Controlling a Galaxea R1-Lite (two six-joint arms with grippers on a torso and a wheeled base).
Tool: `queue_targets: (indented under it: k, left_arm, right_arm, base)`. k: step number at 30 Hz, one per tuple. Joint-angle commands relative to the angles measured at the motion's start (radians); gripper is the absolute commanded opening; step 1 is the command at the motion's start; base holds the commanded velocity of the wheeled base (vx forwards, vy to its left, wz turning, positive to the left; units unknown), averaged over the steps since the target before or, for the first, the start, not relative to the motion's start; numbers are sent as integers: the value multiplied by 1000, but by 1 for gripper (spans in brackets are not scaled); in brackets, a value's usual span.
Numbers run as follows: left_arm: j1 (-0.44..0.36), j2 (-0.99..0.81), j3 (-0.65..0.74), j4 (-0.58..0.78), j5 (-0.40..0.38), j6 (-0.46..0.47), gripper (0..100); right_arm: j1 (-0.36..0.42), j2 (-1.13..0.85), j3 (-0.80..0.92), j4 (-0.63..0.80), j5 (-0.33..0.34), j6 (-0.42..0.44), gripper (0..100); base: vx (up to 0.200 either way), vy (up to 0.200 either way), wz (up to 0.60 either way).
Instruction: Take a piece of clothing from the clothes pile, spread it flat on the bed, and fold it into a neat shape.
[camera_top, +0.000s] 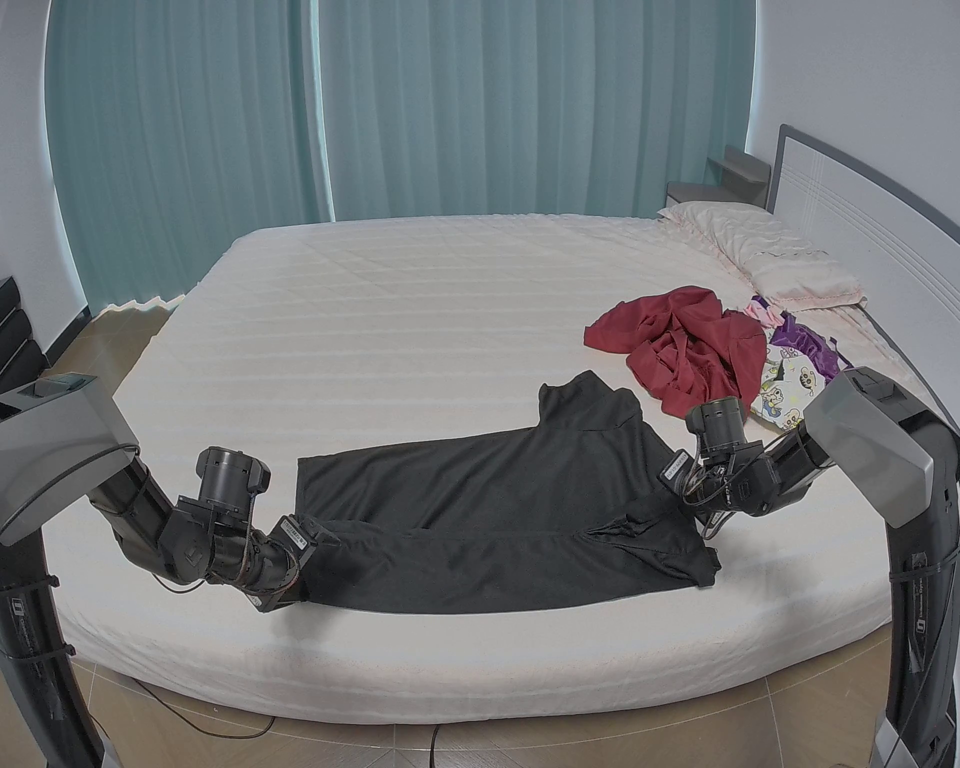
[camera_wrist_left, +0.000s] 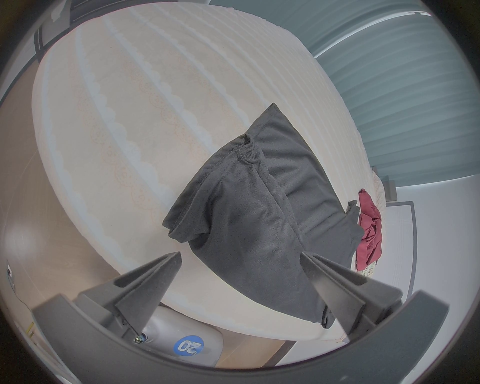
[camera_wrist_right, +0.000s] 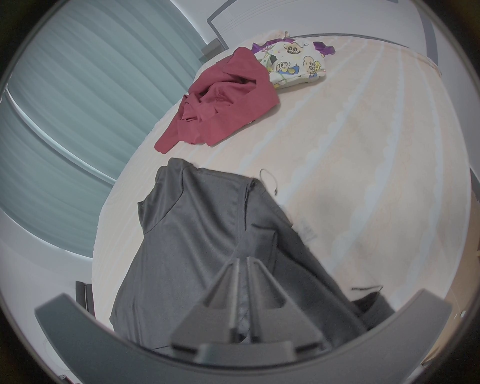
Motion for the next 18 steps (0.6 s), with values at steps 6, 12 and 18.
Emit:
queue_targets:
  k: [6,12,18]
  left_arm:
    - [1,1,2,0,-1,0,100]
    - [1,1,3,0,-1,0,100]
    - [-1,1,3,-2,-1,0,100]
  right_arm:
    - [-24,-7,3,-4,34,-29,100]
    - [-21,2,-10,-7,80,-26,100]
    - [-16,24,-33,-19,87,-23,100]
  base:
    - [0,0,0]
    - [0,0,0]
    - [0,0,0]
